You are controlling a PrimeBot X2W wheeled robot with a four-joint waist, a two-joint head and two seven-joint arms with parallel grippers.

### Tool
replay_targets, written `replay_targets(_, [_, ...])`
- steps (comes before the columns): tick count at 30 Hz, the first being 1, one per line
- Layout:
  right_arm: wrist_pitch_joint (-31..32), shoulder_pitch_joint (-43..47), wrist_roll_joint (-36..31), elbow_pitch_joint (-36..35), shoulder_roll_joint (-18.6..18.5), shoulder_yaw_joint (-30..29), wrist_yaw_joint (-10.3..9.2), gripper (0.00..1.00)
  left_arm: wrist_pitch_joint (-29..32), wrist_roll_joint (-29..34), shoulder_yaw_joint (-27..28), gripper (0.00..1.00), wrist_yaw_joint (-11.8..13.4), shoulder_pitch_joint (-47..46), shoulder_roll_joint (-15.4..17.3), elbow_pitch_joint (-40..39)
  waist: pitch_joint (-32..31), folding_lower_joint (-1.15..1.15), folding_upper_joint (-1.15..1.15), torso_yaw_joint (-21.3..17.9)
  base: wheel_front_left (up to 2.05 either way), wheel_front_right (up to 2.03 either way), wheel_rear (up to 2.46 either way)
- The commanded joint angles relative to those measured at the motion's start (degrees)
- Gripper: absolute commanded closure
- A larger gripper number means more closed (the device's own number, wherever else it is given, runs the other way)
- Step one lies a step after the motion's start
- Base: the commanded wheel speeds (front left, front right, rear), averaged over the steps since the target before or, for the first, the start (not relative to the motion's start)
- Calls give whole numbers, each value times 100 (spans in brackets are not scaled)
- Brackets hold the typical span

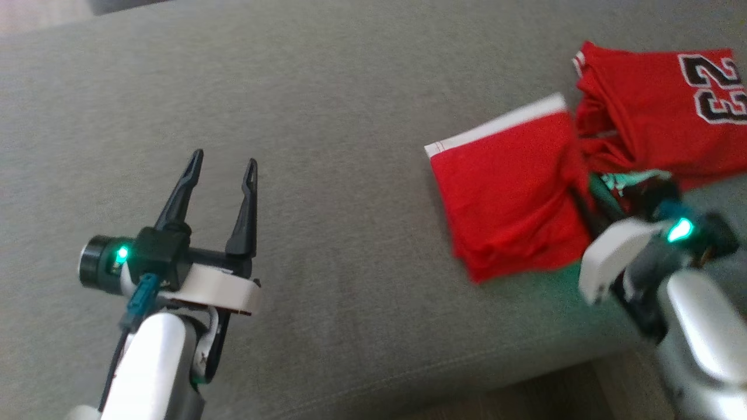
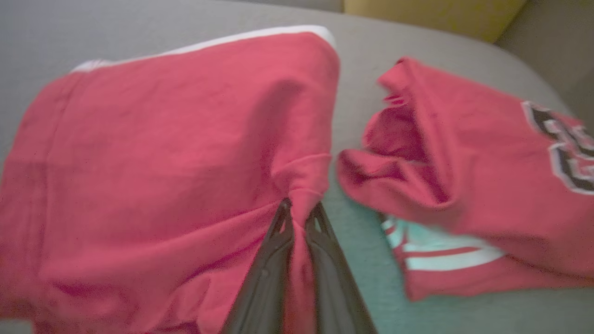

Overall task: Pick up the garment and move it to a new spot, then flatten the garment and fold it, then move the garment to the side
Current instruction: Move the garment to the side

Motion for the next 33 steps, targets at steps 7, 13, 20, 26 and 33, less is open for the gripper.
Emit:
replay_targets(7, [-258, -1261, 43, 159, -537, -545, 37, 100, 49, 143, 137, 0, -89, -496, 326, -374, 670, 0, 0, -471, 0, 0, 0])
replay_targets(13, [-342, -1642, 77, 575, -575, -1400, 37, 100, 136, 207, 46, 0, -164, -720, 413, -478, 971, 0, 0, -511, 0, 0, 0])
replay_targets(20, [-448, -1840, 38, 1004, -492, -2201, 37, 100, 171, 241, -76, 0, -225, -883, 440, -532, 1246, 0, 0, -484, 0, 0, 0])
replay_targets(26, [-510, -2003, -75, 1250, -410, -2711, 37, 100, 171, 260, -139, 0, -254, -1028, 467, -550, 1431, 0, 0, -435, 0, 0, 0])
replay_targets(33, [-642, -1983, -449, 1438, -324, -3189, 37, 0, 122, 246, -265, 0, -309, -1143, 416, -485, 1397, 0, 0, -261, 0, 0, 0])
